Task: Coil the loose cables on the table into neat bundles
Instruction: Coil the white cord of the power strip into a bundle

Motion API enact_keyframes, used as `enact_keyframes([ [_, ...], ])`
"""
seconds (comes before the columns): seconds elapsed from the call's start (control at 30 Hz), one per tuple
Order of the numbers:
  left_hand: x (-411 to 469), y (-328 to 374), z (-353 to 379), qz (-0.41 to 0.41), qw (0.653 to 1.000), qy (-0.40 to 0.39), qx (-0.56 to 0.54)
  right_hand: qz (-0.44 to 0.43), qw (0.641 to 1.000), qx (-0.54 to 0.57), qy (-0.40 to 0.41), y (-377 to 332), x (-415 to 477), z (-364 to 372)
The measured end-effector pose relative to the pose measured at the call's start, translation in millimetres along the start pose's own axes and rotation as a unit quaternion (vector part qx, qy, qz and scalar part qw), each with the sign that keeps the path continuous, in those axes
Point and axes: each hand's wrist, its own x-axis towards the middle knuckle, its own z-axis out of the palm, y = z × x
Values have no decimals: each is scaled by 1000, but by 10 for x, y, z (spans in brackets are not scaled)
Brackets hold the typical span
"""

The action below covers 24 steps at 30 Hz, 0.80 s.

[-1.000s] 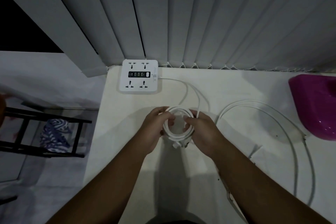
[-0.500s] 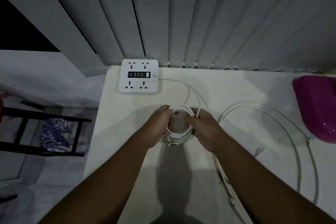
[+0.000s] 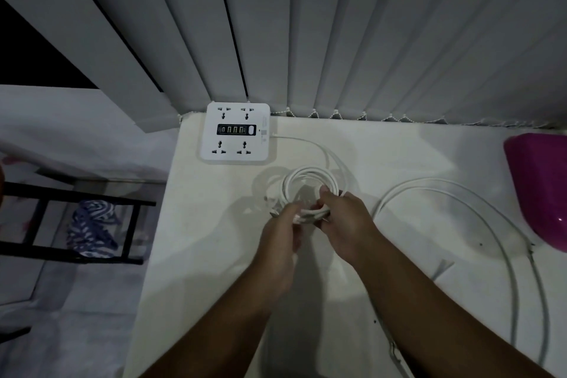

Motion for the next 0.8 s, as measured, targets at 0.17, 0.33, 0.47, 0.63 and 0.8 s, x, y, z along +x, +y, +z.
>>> enact_keyframes([
  [0.17, 286, 142, 164, -5, 996, 84, -21, -8, 996, -86, 27, 59, 41, -14],
  [0.33, 553, 245, 194, 38, 990, 137, -9, -26, 986, -166, -19, 71, 88, -79],
  [0.47, 697, 368, 210, 96, 986, 108, 87, -55, 997, -52, -34, -146, 243, -35],
  [0.63, 810, 593, 248, 108, 976, 16, 190, 48, 996, -25, -68, -400, 382, 5],
  [0.8, 807, 661, 247, 91, 970, -38, 222, 73, 997, 10, 24, -440, 482, 17],
])
